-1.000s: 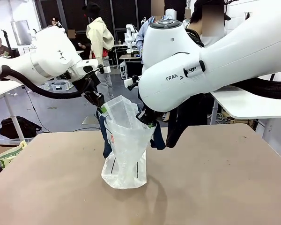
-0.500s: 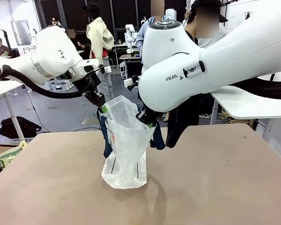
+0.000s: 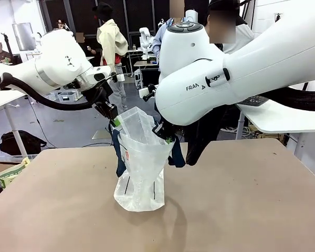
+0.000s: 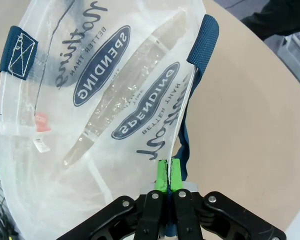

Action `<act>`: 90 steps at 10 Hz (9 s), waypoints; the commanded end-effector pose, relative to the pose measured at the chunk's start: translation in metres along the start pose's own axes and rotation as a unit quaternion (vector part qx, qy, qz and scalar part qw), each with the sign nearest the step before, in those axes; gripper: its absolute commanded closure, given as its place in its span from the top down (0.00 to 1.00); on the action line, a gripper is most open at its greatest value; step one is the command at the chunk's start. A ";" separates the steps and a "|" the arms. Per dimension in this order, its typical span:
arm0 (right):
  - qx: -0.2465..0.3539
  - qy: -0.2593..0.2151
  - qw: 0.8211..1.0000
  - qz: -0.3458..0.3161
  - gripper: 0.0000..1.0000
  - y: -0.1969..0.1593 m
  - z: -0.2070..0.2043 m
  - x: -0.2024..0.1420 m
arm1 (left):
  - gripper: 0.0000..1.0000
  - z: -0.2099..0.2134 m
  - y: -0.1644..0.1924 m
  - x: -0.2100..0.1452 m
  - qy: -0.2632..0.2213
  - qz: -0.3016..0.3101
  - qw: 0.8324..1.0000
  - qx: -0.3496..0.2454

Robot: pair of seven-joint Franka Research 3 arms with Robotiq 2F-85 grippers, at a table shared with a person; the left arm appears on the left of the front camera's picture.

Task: Transfer purchased items from the store into the shopping bag.
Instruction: Move the Reusable shopping bag to the right side of the table.

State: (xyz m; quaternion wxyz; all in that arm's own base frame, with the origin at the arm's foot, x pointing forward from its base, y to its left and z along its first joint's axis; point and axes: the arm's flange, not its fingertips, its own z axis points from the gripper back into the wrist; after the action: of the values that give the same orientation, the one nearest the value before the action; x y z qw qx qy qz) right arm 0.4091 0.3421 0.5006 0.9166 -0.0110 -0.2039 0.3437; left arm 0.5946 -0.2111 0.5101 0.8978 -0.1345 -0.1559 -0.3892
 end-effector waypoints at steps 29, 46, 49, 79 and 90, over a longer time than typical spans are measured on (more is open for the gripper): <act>0.003 -0.002 1.000 -0.001 0.00 -0.001 0.002 -0.001 | 0.00 0.001 0.000 -0.005 -0.002 0.002 1.000 0.006; 0.003 -0.002 1.000 -0.001 0.00 -0.001 0.002 -0.001 | 0.00 0.001 0.000 -0.005 -0.002 0.002 1.000 0.006; 0.003 -0.002 1.000 -0.001 0.00 -0.001 0.002 -0.001 | 0.00 0.001 0.000 -0.005 -0.002 0.002 1.000 0.006; 0.003 -0.002 1.000 -0.001 0.00 -0.001 0.002 -0.001 | 0.00 0.001 0.000 -0.005 -0.002 0.002 1.000 0.006; 0.003 -0.002 1.000 -0.001 0.00 -0.001 0.002 -0.001 | 0.00 0.001 0.000 -0.005 -0.002 0.002 1.000 0.006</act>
State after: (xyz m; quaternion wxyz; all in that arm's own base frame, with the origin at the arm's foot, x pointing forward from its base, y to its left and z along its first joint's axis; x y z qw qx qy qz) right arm 0.4090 0.3421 0.5007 0.9166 -0.0110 -0.2040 0.3437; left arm 0.5943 -0.2112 0.5092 0.8978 -0.1352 -0.1551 -0.3893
